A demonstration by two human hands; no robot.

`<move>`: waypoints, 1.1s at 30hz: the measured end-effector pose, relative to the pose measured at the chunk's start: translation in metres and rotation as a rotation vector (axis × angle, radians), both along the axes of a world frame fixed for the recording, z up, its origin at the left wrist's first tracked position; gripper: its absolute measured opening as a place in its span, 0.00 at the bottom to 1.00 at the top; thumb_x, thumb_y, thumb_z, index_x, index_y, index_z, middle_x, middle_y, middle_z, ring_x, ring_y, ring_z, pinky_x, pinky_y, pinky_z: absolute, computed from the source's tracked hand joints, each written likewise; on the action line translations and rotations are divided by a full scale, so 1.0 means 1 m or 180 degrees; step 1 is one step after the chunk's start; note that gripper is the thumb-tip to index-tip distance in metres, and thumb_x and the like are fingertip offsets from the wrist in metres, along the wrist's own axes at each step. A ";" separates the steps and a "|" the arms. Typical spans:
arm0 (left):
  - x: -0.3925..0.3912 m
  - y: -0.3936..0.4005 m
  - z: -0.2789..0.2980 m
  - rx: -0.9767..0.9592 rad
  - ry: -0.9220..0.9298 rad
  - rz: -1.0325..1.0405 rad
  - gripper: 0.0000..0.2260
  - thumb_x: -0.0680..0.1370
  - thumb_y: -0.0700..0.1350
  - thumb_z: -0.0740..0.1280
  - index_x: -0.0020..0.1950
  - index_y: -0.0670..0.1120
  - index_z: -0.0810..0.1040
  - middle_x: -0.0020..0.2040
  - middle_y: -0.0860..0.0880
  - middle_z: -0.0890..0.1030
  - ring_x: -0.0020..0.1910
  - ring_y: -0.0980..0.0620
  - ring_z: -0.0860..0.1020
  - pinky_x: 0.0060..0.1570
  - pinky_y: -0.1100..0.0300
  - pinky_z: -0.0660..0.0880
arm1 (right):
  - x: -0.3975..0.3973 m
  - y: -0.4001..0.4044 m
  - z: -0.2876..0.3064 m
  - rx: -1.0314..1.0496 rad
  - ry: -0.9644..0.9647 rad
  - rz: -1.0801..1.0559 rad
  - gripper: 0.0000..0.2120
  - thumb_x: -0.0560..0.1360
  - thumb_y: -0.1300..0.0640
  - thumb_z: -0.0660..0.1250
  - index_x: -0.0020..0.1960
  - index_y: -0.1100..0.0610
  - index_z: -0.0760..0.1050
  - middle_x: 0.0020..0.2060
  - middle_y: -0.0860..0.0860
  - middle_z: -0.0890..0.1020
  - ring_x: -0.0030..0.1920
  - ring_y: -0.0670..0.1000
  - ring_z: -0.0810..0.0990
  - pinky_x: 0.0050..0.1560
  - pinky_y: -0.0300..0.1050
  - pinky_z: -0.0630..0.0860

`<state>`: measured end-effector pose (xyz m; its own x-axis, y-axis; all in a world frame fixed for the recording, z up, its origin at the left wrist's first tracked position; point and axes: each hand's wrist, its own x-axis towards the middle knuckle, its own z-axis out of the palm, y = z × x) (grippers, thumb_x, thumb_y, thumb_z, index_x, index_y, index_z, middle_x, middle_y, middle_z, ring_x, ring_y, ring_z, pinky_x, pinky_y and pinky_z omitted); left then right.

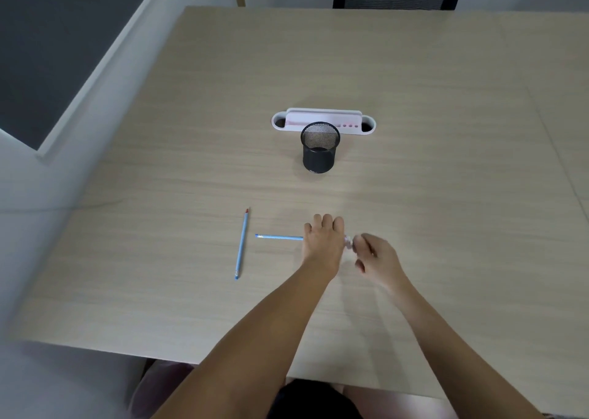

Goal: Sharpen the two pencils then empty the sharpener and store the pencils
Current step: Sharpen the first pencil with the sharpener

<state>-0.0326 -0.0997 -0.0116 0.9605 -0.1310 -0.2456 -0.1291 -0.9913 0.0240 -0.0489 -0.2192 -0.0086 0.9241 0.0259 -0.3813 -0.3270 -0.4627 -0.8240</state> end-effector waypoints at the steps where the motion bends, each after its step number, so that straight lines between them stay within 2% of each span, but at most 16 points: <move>1: 0.000 0.000 -0.001 0.0002 -0.0007 0.0025 0.22 0.71 0.40 0.71 0.61 0.43 0.66 0.58 0.45 0.71 0.58 0.45 0.69 0.52 0.55 0.68 | 0.012 0.004 0.002 -0.0039 -0.0109 -0.0174 0.17 0.77 0.57 0.57 0.30 0.57 0.67 0.26 0.55 0.73 0.24 0.50 0.73 0.29 0.41 0.67; 3: -0.001 0.000 -0.001 -0.0006 -0.0049 0.0100 0.22 0.70 0.42 0.73 0.60 0.45 0.67 0.55 0.47 0.72 0.55 0.45 0.71 0.49 0.55 0.68 | 0.037 0.012 -0.007 -0.0206 -0.0179 -0.0411 0.15 0.76 0.54 0.58 0.32 0.56 0.69 0.26 0.55 0.75 0.28 0.54 0.74 0.31 0.44 0.69; 5: -0.001 0.000 -0.002 0.0036 -0.0049 0.0103 0.24 0.68 0.43 0.75 0.59 0.46 0.68 0.54 0.48 0.74 0.54 0.46 0.72 0.47 0.56 0.69 | 0.052 0.016 -0.024 -0.0191 0.0198 -0.0573 0.09 0.75 0.53 0.61 0.37 0.53 0.73 0.30 0.54 0.79 0.31 0.56 0.77 0.35 0.47 0.74; 7: 0.001 0.000 -0.002 0.0054 0.0014 0.0062 0.26 0.67 0.41 0.75 0.61 0.45 0.67 0.56 0.47 0.73 0.55 0.45 0.71 0.49 0.56 0.69 | 0.049 0.016 -0.041 -0.0285 0.0452 -0.0582 0.09 0.73 0.55 0.61 0.34 0.52 0.73 0.31 0.54 0.80 0.31 0.57 0.77 0.34 0.50 0.75; 9: 0.002 0.000 -0.001 0.0130 0.0006 0.0046 0.26 0.68 0.41 0.75 0.61 0.45 0.67 0.57 0.46 0.73 0.56 0.45 0.71 0.50 0.56 0.69 | 0.027 0.019 -0.044 -0.0505 0.0378 -0.0459 0.12 0.71 0.61 0.58 0.29 0.53 0.66 0.26 0.52 0.75 0.28 0.54 0.72 0.30 0.47 0.69; 11: 0.003 -0.001 -0.001 0.0134 0.0073 0.0006 0.26 0.68 0.39 0.73 0.62 0.44 0.66 0.58 0.45 0.72 0.57 0.45 0.70 0.51 0.56 0.69 | -0.004 0.020 -0.038 -0.0620 0.0277 -0.0296 0.16 0.70 0.68 0.55 0.28 0.52 0.61 0.25 0.49 0.68 0.27 0.49 0.66 0.28 0.43 0.61; 12: 0.003 -0.001 -0.002 0.0115 0.0086 0.0006 0.26 0.68 0.38 0.73 0.63 0.43 0.65 0.59 0.45 0.71 0.58 0.44 0.70 0.52 0.56 0.68 | -0.017 0.017 -0.034 -0.0571 0.0254 -0.0198 0.17 0.72 0.68 0.55 0.29 0.53 0.61 0.25 0.48 0.67 0.27 0.49 0.65 0.28 0.42 0.60; 14: 0.002 0.000 -0.001 0.0092 0.0038 -0.0006 0.25 0.70 0.38 0.72 0.63 0.43 0.65 0.59 0.45 0.71 0.58 0.44 0.69 0.52 0.55 0.68 | -0.029 0.008 -0.020 -0.0286 0.0215 -0.0001 0.16 0.78 0.61 0.56 0.31 0.55 0.64 0.25 0.50 0.68 0.25 0.49 0.68 0.30 0.45 0.66; 16: 0.002 -0.002 -0.002 0.0007 0.0042 0.0029 0.22 0.73 0.41 0.70 0.63 0.43 0.65 0.59 0.44 0.71 0.58 0.44 0.69 0.53 0.54 0.68 | -0.017 0.003 -0.009 0.0005 0.0055 -0.0045 0.17 0.79 0.58 0.56 0.32 0.56 0.66 0.26 0.51 0.71 0.24 0.49 0.71 0.31 0.47 0.69; 19: 0.002 -0.001 -0.002 0.0001 0.0000 0.0071 0.22 0.73 0.42 0.71 0.63 0.44 0.65 0.59 0.44 0.71 0.58 0.44 0.69 0.52 0.54 0.68 | 0.022 0.007 -0.006 -0.0127 -0.0182 -0.0330 0.17 0.78 0.56 0.57 0.30 0.56 0.68 0.27 0.54 0.75 0.27 0.54 0.74 0.33 0.47 0.71; 23: 0.004 -0.003 0.002 -0.0090 0.0043 0.0086 0.23 0.72 0.42 0.71 0.64 0.44 0.66 0.60 0.45 0.71 0.60 0.43 0.69 0.54 0.53 0.68 | 0.059 0.014 -0.026 -0.0257 0.0142 -0.0577 0.07 0.76 0.56 0.63 0.40 0.55 0.75 0.29 0.53 0.77 0.29 0.53 0.74 0.34 0.43 0.71; 25: 0.007 -0.004 0.006 -0.0040 0.0027 0.0049 0.23 0.72 0.41 0.71 0.64 0.44 0.66 0.61 0.44 0.71 0.61 0.43 0.69 0.55 0.53 0.68 | 0.054 0.014 -0.035 -0.0406 0.0221 -0.0581 0.08 0.74 0.59 0.62 0.37 0.57 0.75 0.30 0.54 0.78 0.31 0.55 0.74 0.32 0.44 0.72; 27: 0.007 -0.004 0.004 -0.0018 0.0071 0.0009 0.24 0.71 0.38 0.71 0.63 0.43 0.65 0.61 0.44 0.71 0.60 0.42 0.68 0.55 0.54 0.67 | 0.032 0.013 -0.043 -0.0579 0.0210 -0.0417 0.10 0.70 0.63 0.60 0.31 0.55 0.71 0.28 0.54 0.75 0.32 0.56 0.73 0.31 0.45 0.69; 29: 0.003 -0.004 0.002 0.0023 0.0134 0.0033 0.24 0.70 0.36 0.71 0.62 0.43 0.66 0.60 0.44 0.71 0.59 0.43 0.69 0.54 0.54 0.68 | 0.001 0.012 -0.045 -0.0509 0.0295 -0.0321 0.10 0.67 0.62 0.55 0.28 0.52 0.66 0.26 0.52 0.73 0.30 0.55 0.70 0.31 0.45 0.67; 31: 0.001 -0.003 0.000 0.0037 0.0088 0.0023 0.23 0.70 0.37 0.71 0.61 0.43 0.66 0.59 0.44 0.71 0.58 0.44 0.69 0.52 0.55 0.68 | -0.024 0.007 -0.037 -0.0316 0.0372 -0.0208 0.12 0.72 0.61 0.55 0.31 0.54 0.68 0.26 0.53 0.73 0.26 0.53 0.71 0.30 0.48 0.70; 33: 0.002 -0.002 -0.001 0.0021 0.0046 -0.0013 0.23 0.71 0.38 0.71 0.61 0.43 0.65 0.59 0.44 0.71 0.58 0.44 0.69 0.52 0.54 0.68 | -0.029 0.001 -0.019 -0.0074 0.0362 -0.0040 0.13 0.78 0.58 0.57 0.36 0.61 0.70 0.24 0.49 0.73 0.24 0.50 0.73 0.30 0.44 0.70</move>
